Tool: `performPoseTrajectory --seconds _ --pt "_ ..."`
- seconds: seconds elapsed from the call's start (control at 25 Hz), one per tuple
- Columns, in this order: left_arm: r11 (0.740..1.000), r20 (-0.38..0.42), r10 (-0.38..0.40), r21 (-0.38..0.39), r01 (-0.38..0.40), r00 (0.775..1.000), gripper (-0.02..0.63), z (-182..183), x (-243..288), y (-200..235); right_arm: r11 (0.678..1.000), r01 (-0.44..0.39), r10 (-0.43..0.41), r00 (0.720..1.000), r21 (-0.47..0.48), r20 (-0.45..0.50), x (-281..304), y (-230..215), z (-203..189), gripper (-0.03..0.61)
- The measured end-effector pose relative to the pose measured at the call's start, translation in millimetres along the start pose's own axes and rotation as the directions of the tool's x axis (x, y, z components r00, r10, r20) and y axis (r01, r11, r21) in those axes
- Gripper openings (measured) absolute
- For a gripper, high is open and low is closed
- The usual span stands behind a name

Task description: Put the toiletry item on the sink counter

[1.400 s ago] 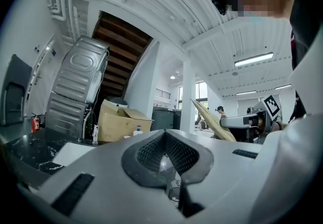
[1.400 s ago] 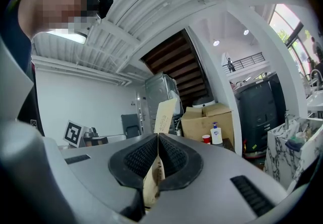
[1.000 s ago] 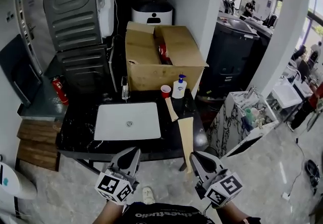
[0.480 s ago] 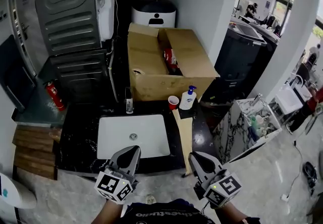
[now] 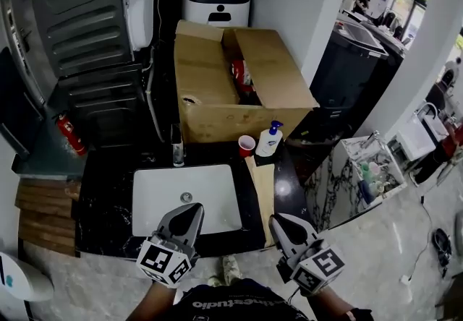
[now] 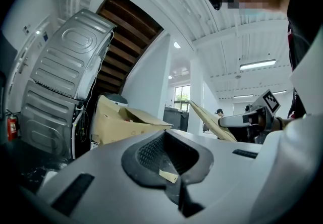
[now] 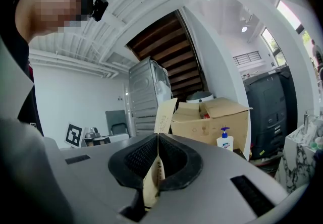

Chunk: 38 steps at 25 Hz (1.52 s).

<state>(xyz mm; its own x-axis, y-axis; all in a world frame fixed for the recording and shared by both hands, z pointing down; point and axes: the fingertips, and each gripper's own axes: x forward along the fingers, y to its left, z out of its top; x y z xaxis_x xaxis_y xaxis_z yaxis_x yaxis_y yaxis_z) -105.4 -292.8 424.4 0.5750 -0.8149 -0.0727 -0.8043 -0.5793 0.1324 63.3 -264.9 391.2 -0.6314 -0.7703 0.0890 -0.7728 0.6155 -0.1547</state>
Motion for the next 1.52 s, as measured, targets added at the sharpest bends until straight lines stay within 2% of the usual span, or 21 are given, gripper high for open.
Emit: performPoseTrajectory --seconds 0.24,0.48,0.8,0.96,1.16,1.28,1.52 --pt "1.000 -0.003 0.002 0.006 -0.002 1.000 0.014 5.2 44.5 15.8 0.999 -0.010 0.009 1.000 0.048 0.007 32.0 -34.1 5.5 0.043" --pt "1.000 -0.001 -0.005 0.018 0.006 1.000 0.014 7.8 84.1 21.6 0.993 0.043 -0.041 0.999 0.113 -0.020 61.2 -77.5 -3.9 0.043" --pt "1.000 -0.042 0.029 0.007 -0.028 0.999 0.014 -6.6 103.3 38.1 0.976 0.102 -0.069 0.982 0.191 -0.175 109.5 -115.9 -67.8 0.043" --pt "0.999 -0.064 0.038 -0.021 -0.040 0.997 0.014 -19.5 103.2 46.1 0.966 0.156 -0.093 0.954 0.206 -0.285 136.9 -132.8 -122.4 0.043" --pt "0.996 -0.083 0.072 -0.038 -0.075 0.994 0.014 -29.3 100.7 56.3 0.943 0.259 -0.151 0.894 0.211 -0.421 165.6 -157.6 -194.5 0.043" --pt "0.995 -0.096 0.085 -0.042 -0.089 0.992 0.014 -34.0 96.4 60.8 0.950 0.265 -0.161 0.870 0.167 -0.467 181.9 -160.8 -216.8 0.043" --pt "0.992 -0.114 0.111 -0.045 -0.117 0.987 0.014 -41.1 88.6 65.2 0.935 0.310 -0.171 0.818 0.170 -0.549 200.7 -176.3 -251.3 0.043"
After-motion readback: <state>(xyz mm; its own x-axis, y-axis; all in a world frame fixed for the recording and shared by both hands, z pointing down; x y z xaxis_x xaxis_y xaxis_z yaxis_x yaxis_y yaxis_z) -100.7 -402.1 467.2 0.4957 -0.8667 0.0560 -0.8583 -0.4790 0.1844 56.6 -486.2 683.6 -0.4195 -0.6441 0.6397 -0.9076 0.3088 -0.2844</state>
